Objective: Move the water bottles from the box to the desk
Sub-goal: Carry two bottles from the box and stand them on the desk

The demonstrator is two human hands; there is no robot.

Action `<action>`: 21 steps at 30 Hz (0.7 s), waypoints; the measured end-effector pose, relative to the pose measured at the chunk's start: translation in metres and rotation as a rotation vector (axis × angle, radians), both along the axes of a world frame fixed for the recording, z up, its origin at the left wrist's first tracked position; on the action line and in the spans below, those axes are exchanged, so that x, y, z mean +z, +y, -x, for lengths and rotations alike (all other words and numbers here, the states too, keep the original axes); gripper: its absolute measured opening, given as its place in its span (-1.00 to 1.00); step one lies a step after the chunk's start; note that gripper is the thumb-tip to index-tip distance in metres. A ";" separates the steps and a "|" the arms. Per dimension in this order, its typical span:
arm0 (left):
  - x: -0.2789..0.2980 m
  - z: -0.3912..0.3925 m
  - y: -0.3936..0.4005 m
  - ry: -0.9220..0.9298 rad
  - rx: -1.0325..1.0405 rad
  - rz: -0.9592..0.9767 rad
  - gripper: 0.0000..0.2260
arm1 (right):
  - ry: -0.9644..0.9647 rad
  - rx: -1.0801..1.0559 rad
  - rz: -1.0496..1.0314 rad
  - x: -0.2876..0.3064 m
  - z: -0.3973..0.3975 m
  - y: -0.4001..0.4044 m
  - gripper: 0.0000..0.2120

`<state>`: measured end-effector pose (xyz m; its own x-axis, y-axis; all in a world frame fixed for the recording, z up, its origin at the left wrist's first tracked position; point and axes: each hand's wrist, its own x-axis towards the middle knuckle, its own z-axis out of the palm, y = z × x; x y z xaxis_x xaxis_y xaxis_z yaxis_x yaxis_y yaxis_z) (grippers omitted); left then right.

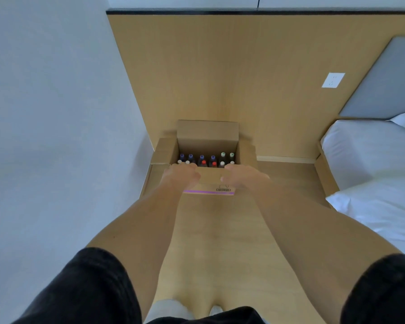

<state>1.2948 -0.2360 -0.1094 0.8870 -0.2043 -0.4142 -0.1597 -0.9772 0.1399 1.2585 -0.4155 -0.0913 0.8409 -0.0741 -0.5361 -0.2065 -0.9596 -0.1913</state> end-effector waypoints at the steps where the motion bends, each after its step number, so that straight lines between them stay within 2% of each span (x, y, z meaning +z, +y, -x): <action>1: -0.002 -0.012 -0.004 -0.002 0.007 0.001 -0.71 | -0.001 -0.005 -0.003 -0.001 -0.009 -0.005 -0.45; 3: -0.004 -0.032 -0.012 0.013 0.033 0.032 -0.63 | 0.002 -0.032 -0.022 -0.004 -0.025 -0.013 -0.43; 7: -0.021 -0.082 -0.026 0.014 0.000 0.079 -0.69 | 0.004 -0.070 -0.029 -0.012 -0.063 -0.029 -0.44; 10: -0.035 -0.134 -0.036 0.023 -0.039 0.061 -0.63 | -0.005 -0.104 -0.024 -0.018 -0.101 -0.037 -0.46; 14: -0.050 -0.208 -0.044 0.010 -0.129 0.040 -0.58 | -0.020 -0.141 0.002 -0.026 -0.163 -0.043 -0.45; 21: -0.062 -0.330 -0.041 0.095 -0.191 0.064 -0.56 | 0.038 -0.199 -0.032 -0.037 -0.282 -0.029 -0.44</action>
